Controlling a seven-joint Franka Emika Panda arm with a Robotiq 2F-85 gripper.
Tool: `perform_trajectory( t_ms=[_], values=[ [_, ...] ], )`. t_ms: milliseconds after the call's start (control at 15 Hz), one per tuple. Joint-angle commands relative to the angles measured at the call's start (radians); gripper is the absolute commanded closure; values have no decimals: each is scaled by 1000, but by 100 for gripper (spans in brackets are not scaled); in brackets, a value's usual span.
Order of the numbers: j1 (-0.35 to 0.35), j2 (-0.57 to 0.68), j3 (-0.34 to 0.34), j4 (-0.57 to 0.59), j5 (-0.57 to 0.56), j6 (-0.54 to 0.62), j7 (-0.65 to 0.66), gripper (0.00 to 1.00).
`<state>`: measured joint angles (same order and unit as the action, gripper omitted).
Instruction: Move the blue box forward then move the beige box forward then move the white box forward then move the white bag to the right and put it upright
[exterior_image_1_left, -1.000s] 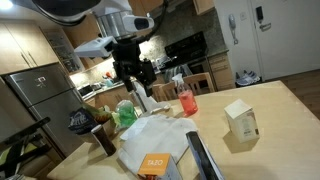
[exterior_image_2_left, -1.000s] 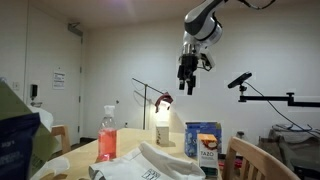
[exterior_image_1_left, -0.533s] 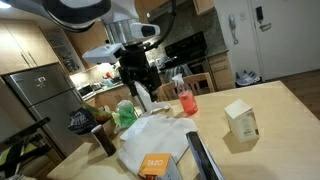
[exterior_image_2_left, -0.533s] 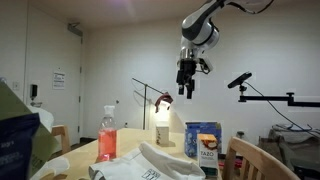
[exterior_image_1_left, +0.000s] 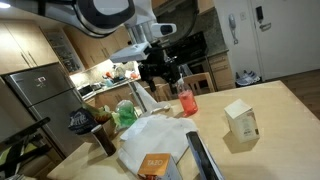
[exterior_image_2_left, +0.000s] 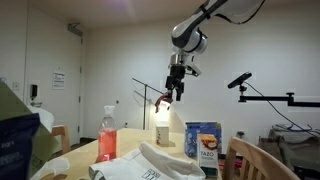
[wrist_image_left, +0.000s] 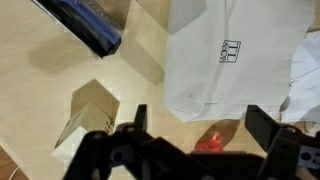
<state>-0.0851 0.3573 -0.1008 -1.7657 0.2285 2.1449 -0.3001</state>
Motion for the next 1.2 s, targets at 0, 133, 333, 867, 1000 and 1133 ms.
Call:
perform_trajectory(
  t_ms=[0,133,333,867,1000,1133],
  values=[
    [-27,100,27,111,-36,51,24,0],
    [-32,142,32,135,-49,115,28,0],
    [-75,185,72,139,34,238,21,0],
    [-255,253,264,185,358,223,-110,0],
    [-263,268,265,197,382,190,-119,0],
    [-262,280,249,217,376,116,-84,0]
  ],
)
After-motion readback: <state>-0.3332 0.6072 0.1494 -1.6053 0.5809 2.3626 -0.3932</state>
